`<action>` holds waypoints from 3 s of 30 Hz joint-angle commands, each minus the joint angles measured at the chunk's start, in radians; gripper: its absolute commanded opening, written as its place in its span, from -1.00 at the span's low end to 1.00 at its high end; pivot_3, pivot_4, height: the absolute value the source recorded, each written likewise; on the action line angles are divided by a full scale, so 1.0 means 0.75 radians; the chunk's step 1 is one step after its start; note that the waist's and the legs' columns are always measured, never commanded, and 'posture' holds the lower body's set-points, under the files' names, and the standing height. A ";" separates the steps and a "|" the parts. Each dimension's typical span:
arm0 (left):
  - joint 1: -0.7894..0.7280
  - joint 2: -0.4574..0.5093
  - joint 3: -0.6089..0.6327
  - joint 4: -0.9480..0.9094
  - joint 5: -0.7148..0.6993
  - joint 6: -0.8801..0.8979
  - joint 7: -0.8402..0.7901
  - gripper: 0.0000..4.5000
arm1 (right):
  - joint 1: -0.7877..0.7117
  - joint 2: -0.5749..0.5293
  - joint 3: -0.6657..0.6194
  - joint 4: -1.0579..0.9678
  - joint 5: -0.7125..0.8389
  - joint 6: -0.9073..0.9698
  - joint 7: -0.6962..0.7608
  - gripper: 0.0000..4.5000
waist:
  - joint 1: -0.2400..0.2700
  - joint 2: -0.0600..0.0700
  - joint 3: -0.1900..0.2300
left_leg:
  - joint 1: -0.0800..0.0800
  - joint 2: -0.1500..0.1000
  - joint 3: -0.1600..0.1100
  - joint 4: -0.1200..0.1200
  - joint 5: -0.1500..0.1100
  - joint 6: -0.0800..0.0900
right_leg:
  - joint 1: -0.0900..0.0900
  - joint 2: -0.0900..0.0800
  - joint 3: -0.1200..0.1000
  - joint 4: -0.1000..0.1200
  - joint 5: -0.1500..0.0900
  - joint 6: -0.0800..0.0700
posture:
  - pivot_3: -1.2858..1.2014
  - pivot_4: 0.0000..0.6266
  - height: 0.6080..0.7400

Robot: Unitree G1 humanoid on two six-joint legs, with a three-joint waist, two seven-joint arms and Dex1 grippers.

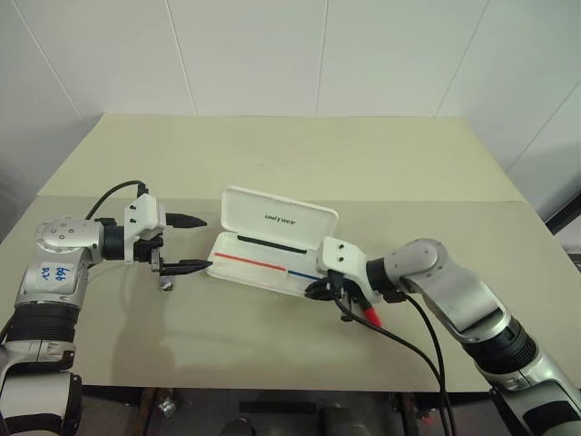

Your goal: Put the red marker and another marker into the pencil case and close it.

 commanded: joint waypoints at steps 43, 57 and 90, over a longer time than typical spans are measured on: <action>0.052 -0.016 0.032 -0.110 -0.064 0.043 0.027 1.00 | 0.159 -0.331 -0.016 -0.021 -0.005 -0.234 0.081 -1.00 | 0.036 0.000 0.000 | 0.001 0.000 0.000 0.001 -0.001 0.001 | 0.004 -0.001 -0.001 -0.004 0.000 0.000 | 0.03 -0.52 1.00; 0.046 -0.019 0.030 -0.113 -0.065 0.050 0.028 1.00 | 0.123 -0.259 -0.081 -0.030 0.067 -0.202 0.040 0.53 | 0.029 0.000 0.000 | 0.001 0.000 0.000 0.001 -0.001 0.001 | 0.004 0.000 -0.001 -0.004 0.000 0.000 | 0.03 -0.52 1.00; 0.040 -0.083 -0.003 -0.249 -0.129 0.140 0.017 1.00 | 0.462 -0.039 -0.979 -0.508 0.588 0.874 -0.574 0.53 | 0.034 0.000 0.000 | 0.002 0.000 0.000 0.001 0.000 0.001 | 0.004 0.000 -0.001 -0.003 0.000 0.000 | 0.03 -0.52 1.00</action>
